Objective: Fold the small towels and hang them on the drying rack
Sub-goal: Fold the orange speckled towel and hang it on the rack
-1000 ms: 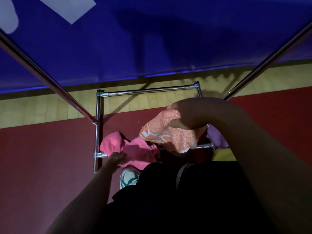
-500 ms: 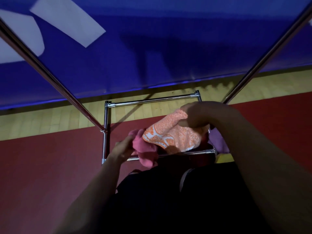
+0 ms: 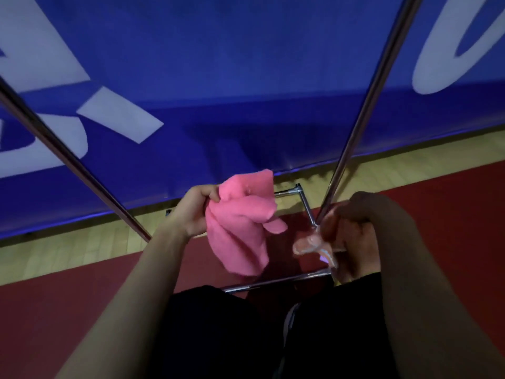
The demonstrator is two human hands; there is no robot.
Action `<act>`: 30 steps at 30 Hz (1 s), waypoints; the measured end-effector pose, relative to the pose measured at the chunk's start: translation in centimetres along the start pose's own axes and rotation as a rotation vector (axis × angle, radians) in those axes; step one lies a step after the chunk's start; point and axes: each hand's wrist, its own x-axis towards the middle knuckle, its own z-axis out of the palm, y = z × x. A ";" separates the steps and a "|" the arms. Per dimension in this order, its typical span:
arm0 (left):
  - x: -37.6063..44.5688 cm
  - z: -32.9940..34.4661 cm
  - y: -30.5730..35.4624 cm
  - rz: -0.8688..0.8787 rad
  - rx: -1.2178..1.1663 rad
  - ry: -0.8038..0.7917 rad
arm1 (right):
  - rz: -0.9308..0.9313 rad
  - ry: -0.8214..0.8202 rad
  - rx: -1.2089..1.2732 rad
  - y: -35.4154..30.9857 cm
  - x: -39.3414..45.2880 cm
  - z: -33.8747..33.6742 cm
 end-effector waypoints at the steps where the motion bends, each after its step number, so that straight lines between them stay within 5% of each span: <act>1: -0.7 1.2 1.1 0.025 -0.018 -0.026 | 0.044 0.033 -0.117 -0.1 -0.6 -0.4; 4: -2.3 3.9 3.6 0.138 -0.093 -0.076 | -0.151 0.038 -0.236 -2.5 -0.2 0.1; 10: -4.7 8.1 4.4 0.280 -0.206 -0.097 | -0.282 -0.575 0.901 -7.0 -0.8 3.2; 15: -3.5 5.8 2.8 0.203 -0.006 -0.100 | -0.518 -0.461 1.210 -8.9 -1.0 4.8; 18: -3.0 4.1 2.2 0.102 0.265 -0.108 | -0.759 -0.187 0.912 -9.5 -0.6 4.5; 21: -3.2 4.0 2.3 0.071 0.278 -0.123 | -0.904 0.066 0.450 -9.9 -0.7 4.7; 26: -3.0 4.1 2.8 0.117 0.357 0.013 | -0.870 0.218 0.044 -10.8 -1.8 6.0; 30: -1.7 3.3 2.7 0.200 0.444 0.154 | -0.878 0.237 0.051 -11.7 -1.5 6.6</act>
